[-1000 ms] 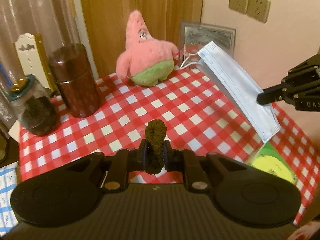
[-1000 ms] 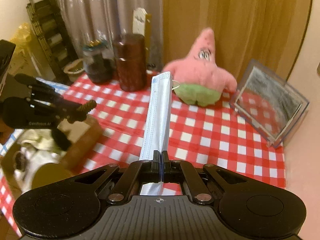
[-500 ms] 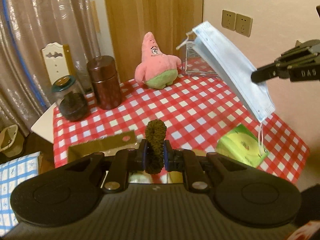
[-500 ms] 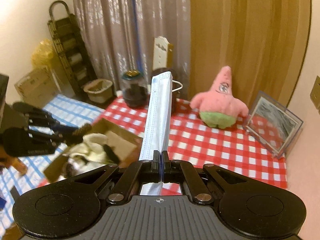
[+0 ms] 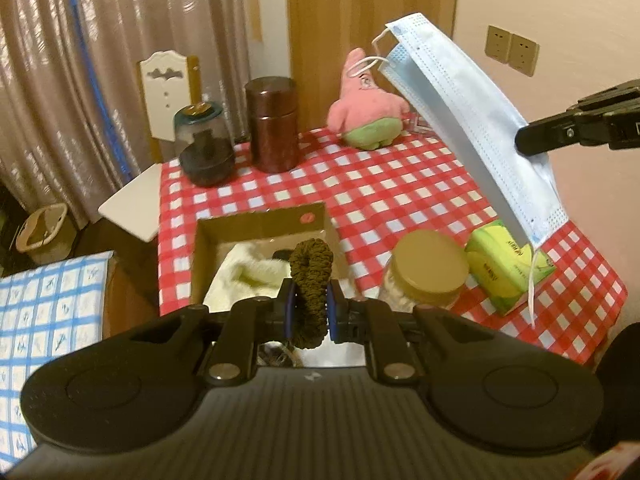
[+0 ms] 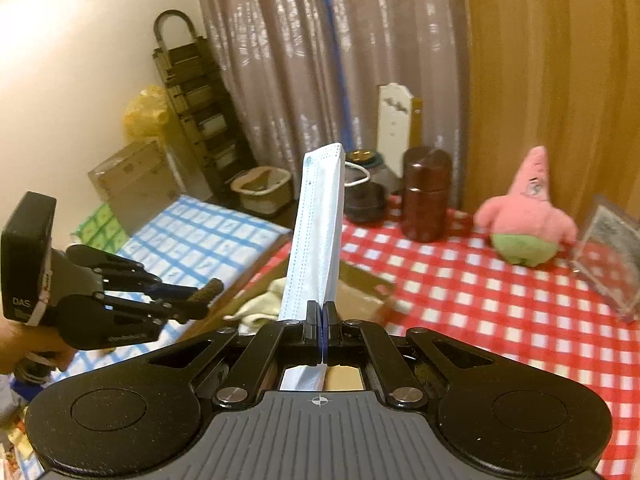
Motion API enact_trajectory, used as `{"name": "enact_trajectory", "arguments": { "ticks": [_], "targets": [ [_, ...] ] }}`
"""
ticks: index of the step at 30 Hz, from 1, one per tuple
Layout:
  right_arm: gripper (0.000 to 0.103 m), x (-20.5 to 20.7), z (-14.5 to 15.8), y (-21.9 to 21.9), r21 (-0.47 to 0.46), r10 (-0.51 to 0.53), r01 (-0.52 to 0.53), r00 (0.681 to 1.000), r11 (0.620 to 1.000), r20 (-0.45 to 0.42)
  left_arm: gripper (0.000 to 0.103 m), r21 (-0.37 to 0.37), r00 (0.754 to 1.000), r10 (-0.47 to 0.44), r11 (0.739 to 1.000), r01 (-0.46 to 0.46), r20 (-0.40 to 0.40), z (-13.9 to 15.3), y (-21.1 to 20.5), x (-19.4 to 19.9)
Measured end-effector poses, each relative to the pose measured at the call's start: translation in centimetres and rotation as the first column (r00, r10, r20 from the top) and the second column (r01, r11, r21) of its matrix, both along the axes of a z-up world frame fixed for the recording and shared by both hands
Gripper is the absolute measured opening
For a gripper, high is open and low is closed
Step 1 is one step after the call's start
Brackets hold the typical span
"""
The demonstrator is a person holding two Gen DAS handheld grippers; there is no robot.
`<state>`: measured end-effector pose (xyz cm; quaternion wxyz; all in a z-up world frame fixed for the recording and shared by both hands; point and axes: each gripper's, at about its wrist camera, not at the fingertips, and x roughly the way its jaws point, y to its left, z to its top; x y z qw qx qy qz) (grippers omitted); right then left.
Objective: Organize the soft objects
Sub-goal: 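Carry the scrunchie and mask over the tray and open both grippers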
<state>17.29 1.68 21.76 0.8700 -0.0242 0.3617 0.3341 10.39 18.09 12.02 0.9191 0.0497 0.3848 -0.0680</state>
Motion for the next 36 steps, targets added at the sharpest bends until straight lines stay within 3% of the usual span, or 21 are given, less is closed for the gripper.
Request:
{"name": "enact_trajectory", "arguments": {
  "ticks": [13,22,36],
  "targets": [
    [0.0,0.7,-5.5,5.8,0.075,-0.004,0.014,0.993,0.997,-0.122,0.014,-0.018,0.996,0.063,0.998,-0.065,-0.059,-3.9,3.3,-1.5],
    [0.0,0.6,-8.9,6.4,0.083,-0.018,0.035,0.981,0.996,-0.194,0.014,-0.032,0.994,0.062,0.997,-0.065,-0.091,-5.8,3.4,-1.8],
    [0.0,0.1,-12.2,7.8,0.065,-0.05,0.067,0.972,0.996,-0.23,0.014,-0.038,0.989,0.051,0.998,-0.057,-0.141,-9.3,4.5,-0.5]
  ]
}}
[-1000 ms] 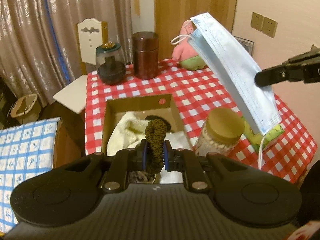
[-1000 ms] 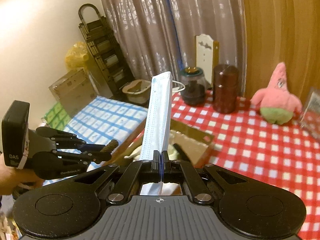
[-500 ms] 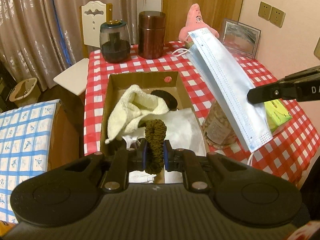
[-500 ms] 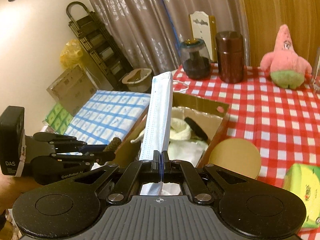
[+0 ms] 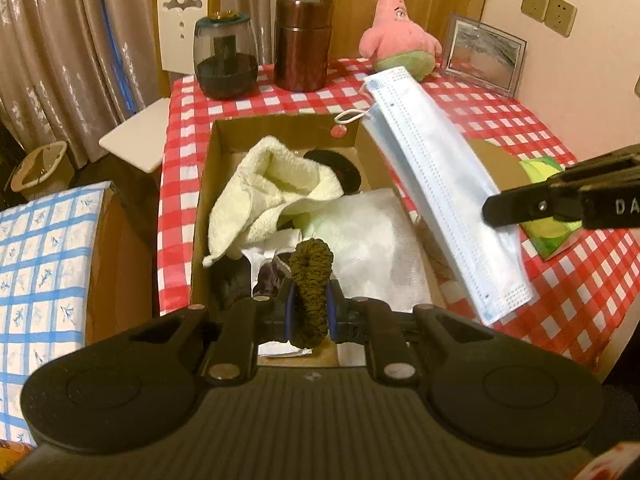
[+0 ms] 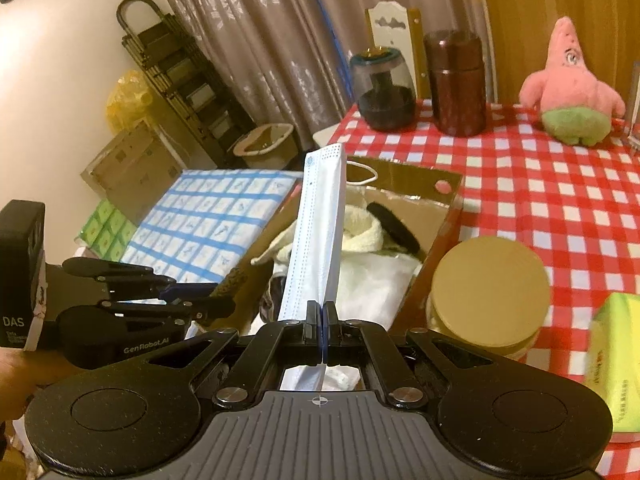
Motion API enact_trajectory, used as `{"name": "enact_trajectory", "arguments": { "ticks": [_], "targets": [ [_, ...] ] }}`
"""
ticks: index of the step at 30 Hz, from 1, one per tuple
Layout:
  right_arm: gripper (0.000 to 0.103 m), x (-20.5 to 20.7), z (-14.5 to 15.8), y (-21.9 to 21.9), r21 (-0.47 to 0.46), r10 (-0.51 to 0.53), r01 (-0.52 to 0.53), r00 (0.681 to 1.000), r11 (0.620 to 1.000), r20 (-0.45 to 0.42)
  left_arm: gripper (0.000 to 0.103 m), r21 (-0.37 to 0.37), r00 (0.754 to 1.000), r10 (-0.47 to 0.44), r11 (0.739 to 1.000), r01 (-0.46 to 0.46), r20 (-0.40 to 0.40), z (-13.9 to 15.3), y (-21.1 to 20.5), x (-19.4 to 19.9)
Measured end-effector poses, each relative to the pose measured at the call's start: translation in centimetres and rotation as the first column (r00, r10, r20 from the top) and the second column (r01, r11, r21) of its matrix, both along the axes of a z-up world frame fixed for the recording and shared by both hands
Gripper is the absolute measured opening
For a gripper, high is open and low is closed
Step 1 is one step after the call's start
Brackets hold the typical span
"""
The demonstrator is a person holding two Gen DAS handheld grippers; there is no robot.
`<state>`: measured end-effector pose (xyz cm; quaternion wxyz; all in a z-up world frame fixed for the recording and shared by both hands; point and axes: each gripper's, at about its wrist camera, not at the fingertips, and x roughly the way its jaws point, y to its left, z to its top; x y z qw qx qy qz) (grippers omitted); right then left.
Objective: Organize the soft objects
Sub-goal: 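Carry the scrunchie and mask over the tray and open both grippers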
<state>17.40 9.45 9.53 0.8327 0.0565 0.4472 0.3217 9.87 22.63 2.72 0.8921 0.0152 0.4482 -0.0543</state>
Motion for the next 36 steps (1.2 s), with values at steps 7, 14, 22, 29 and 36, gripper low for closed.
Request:
{"name": "enact_trajectory", "arguments": {
  "ticks": [7,14,22,29,36],
  "targets": [
    [0.0,0.7,-3.3,2.2,-0.034,0.004,-0.005,0.999,0.999,-0.033,0.014,-0.002,0.999,-0.015,1.0,0.015,-0.051,-2.9,0.9,1.0],
    [0.0,1.4,-6.9,4.2,-0.108,0.012,-0.017,0.999,0.994,-0.05,0.014,-0.009,0.995,-0.043,0.999,0.043,-0.087,-5.3,1.1,2.2],
    [0.0,1.9,-10.7,6.4,-0.203,0.011,-0.022,0.998,0.979,-0.054,0.014,-0.005,0.992,-0.054,0.999,0.054,-0.112,-7.2,1.6,4.0],
    [0.0,2.4,-13.2,8.2,-0.275,0.018,-0.028,0.999,0.961,-0.038,0.014,-0.008,0.991,-0.051,0.999,0.051,-0.126,-8.5,2.4,5.3],
    [0.0,2.9,-13.6,10.0,-0.305,0.039,-0.032,0.999,0.952,0.019,0.014,-0.015,0.993,-0.041,0.999,0.039,-0.115,-8.8,3.0,6.7]
  ]
}}
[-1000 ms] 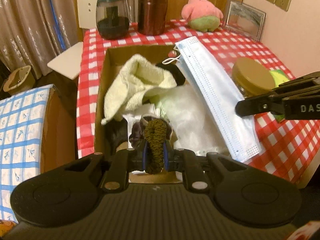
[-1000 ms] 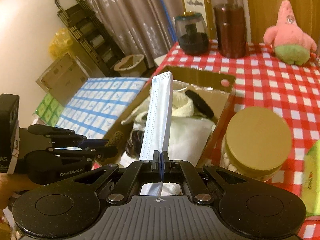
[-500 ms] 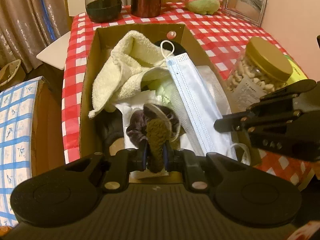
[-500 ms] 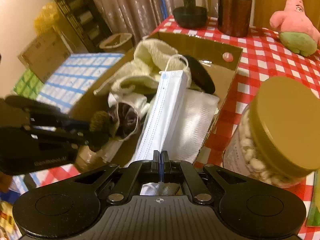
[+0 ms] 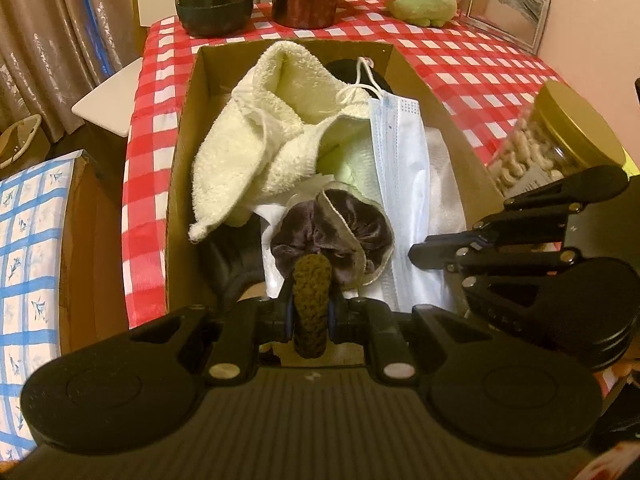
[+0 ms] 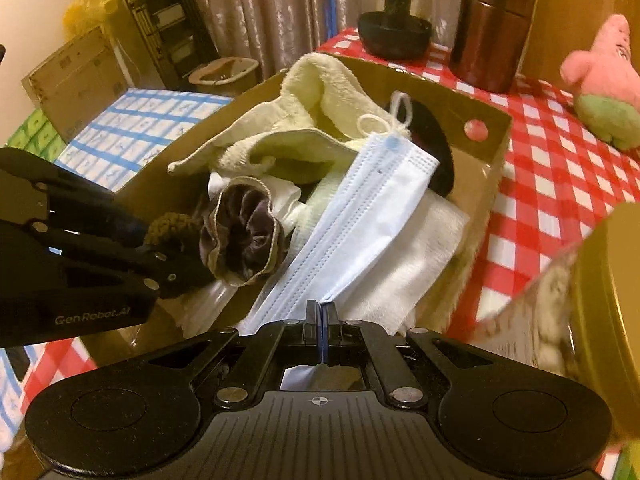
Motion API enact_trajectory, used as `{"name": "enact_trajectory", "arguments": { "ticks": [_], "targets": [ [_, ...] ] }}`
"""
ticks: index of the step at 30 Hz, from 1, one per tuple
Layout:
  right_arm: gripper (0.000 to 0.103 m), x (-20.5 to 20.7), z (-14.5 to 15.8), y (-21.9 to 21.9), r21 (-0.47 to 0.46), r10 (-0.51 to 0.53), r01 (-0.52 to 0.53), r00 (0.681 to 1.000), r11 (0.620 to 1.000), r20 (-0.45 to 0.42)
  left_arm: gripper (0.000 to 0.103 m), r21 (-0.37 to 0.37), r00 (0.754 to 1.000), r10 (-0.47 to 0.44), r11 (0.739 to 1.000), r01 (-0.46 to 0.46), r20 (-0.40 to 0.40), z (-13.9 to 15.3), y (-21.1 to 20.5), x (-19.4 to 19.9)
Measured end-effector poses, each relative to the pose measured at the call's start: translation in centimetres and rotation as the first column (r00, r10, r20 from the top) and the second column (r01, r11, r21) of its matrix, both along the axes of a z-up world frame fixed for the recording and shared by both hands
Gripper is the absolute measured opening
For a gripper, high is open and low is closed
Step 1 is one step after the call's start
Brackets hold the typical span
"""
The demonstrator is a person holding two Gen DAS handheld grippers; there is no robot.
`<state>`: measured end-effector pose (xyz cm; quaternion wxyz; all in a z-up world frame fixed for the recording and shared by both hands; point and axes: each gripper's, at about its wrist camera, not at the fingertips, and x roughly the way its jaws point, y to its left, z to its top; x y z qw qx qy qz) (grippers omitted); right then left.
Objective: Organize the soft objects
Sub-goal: 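Carry the scrunchie and mask over the tray and open both grippers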
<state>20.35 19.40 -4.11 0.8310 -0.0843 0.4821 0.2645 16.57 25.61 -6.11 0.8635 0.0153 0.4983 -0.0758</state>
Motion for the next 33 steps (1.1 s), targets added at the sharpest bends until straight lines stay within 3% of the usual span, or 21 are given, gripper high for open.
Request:
{"name": "enact_trajectory", "arguments": {
  "ticks": [12,14,20,22,24,26,33],
  "targets": [
    [0.001,1.5,-0.2,1.4,-0.021,0.023,-0.022,0.999,1.0,0.033,0.015,-0.008,1.0,0.008,1.0,-0.008,0.0,0.0,0.1,0.6],
    [0.001,1.5,-0.2,1.3,-0.014,0.028,-0.028,0.999,1.0,0.033,0.025,-0.011,1.0,0.007,1.0,-0.007,-0.001,0.1,0.2,0.1],
    [0.002,0.6,0.3,0.7,0.007,0.064,-0.064,0.998,0.998,0.025,0.038,-0.016,1.0,0.017,1.0,-0.017,0.008,1.1,0.3,-1.8],
    [0.008,0.4,0.7,0.4,0.016,0.067,-0.067,0.997,0.998,0.026,0.04,-0.022,1.0,0.028,0.999,-0.027,0.015,1.5,0.5,-2.4],
    [0.025,0.2,1.0,0.3,0.017,0.07,-0.071,0.997,0.997,0.029,0.043,-0.031,0.999,0.041,0.999,-0.04,0.025,2.0,0.6,-3.0],
    [0.036,0.0,1.4,0.1,0.019,0.079,-0.08,0.996,0.997,0.032,0.048,-0.036,0.998,0.047,0.998,-0.046,0.035,2.5,0.6,-3.5],
    [0.047,-0.9,2.7,-0.7,0.049,0.093,-0.095,0.995,0.994,0.041,0.063,-0.029,0.993,0.088,0.996,-0.086,0.082,3.9,0.6,-5.1]
  ]
}}
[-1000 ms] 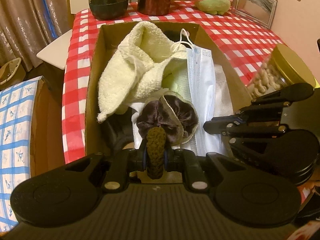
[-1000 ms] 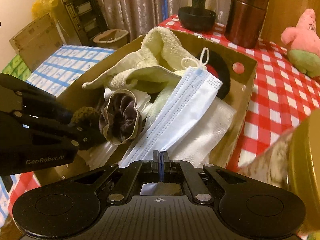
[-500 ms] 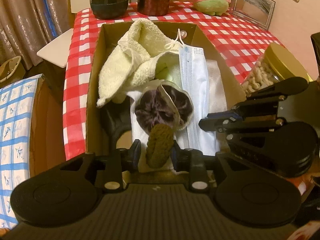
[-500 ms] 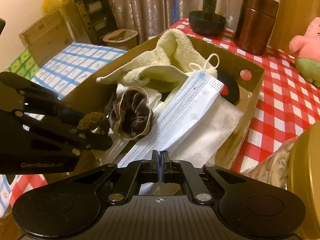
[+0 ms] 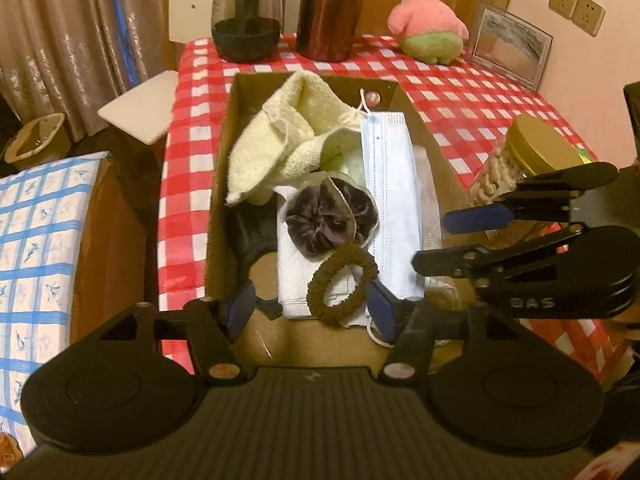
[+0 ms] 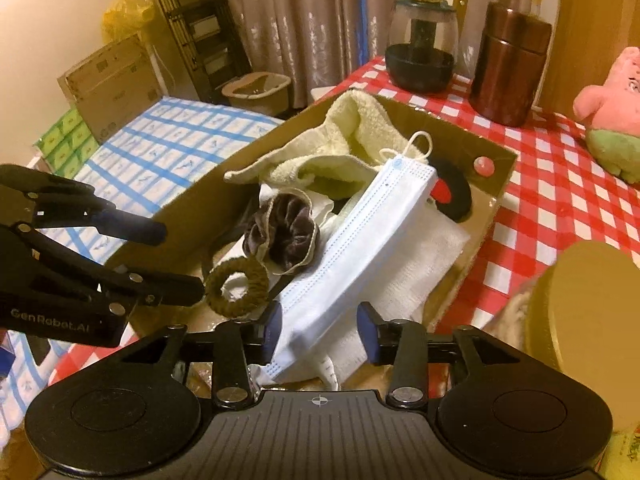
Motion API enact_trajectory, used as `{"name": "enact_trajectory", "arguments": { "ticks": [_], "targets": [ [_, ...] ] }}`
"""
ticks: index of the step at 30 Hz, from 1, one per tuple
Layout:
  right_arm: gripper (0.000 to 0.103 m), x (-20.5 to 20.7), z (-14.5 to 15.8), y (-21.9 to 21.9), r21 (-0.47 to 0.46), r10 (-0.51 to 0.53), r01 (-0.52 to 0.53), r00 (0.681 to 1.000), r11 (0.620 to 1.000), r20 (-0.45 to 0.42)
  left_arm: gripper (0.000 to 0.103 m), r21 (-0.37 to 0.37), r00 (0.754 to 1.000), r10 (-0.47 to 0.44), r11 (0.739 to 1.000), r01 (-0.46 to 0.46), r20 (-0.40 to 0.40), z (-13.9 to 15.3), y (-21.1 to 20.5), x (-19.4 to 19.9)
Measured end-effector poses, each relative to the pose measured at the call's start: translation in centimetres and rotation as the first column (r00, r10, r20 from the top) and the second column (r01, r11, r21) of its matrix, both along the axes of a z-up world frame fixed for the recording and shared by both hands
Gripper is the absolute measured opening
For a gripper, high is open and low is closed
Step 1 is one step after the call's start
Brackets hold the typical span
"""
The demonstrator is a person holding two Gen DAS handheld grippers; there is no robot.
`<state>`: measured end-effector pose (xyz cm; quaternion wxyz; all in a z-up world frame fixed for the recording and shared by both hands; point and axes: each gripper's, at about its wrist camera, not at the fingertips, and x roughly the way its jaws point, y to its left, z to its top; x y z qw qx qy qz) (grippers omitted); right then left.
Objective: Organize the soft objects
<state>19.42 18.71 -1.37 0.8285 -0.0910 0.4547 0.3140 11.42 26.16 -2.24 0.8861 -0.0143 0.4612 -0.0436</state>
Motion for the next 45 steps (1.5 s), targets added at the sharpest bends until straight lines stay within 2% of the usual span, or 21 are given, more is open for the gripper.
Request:
{"name": "enact_trajectory", "arguments": {
  "ticks": [2,5,14,18,21,24,27,31,37,41,45],
  "targets": [
    [0.05,-0.2,0.5,-0.5,0.012,-0.003,0.003,1.0,1.0,0.001,0.076,0.016,1.0,0.011,1.0,-0.011,0.005,0.2,-0.2,-0.3],
    [0.056,-0.7,1.0,-1.3,0.029,0.0,0.0,1.0,1.0,0.003,0.088,0.047,0.999,0.029,0.998,-0.03,0.015,0.4,-0.5,-0.7],
    [0.072,-2.6,1.4,-3.2,0.028,0.012,-0.012,1.0,1.0,0.005,0.09,0.11,1.0,-0.003,0.994,0.001,0.021,1.0,-1.3,-1.3],
    [0.075,-3.6,1.9,-3.8,0.024,0.01,-0.01,1.0,1.0,0.009,0.091,0.076,1.0,0.025,0.997,-0.025,0.007,1.1,-1.3,-1.4],
    [0.076,-4.3,2.3,-4.0,0.018,0.02,-0.02,1.0,1.0,0.015,0.095,0.066,1.0,0.029,0.997,-0.029,0.007,1.3,-1.5,-1.9],
    [0.077,-4.9,2.9,-4.7,0.023,0.013,-0.013,1.0,1.0,0.007,0.098,0.072,0.998,0.05,0.996,-0.052,0.023,1.6,-1.7,-2.9],
    [0.08,-5.7,3.4,-5.5,0.027,0.003,-0.003,1.0,1.0,-0.01,0.102,0.034,0.995,0.089,0.995,-0.091,0.046,2.1,-1.7,-4.0],
    [0.08,-6.8,4.2,-6.5,0.023,-0.026,0.027,0.999,0.999,-0.02,0.103,0.025,0.991,0.107,0.994,-0.11,0.079,3.1,-2.8,-5.6],
    [0.081,-7.9,5.6,-8.8,0.054,-0.128,0.13,0.991,0.99,-0.038,0.102,-0.037,0.975,0.183,0.983,-0.179,0.125,4.9,-4.5,-8.9],
    [0.081,-9.1,6.6,-10.0,0.073,-0.158,0.161,0.987,0.984,-0.043,0.1,-0.008,0.969,0.2,0.98,-0.201,0.146,6.0,-6.2,-11.2],
    [0.081,-10.6,7.9,-11.0,0.09,-0.177,0.179,0.984,0.98,-0.026,0.1,-0.08,0.953,0.259,0.965,-0.249,0.16,7.0,-6.9,-13.4]
  ]
}}
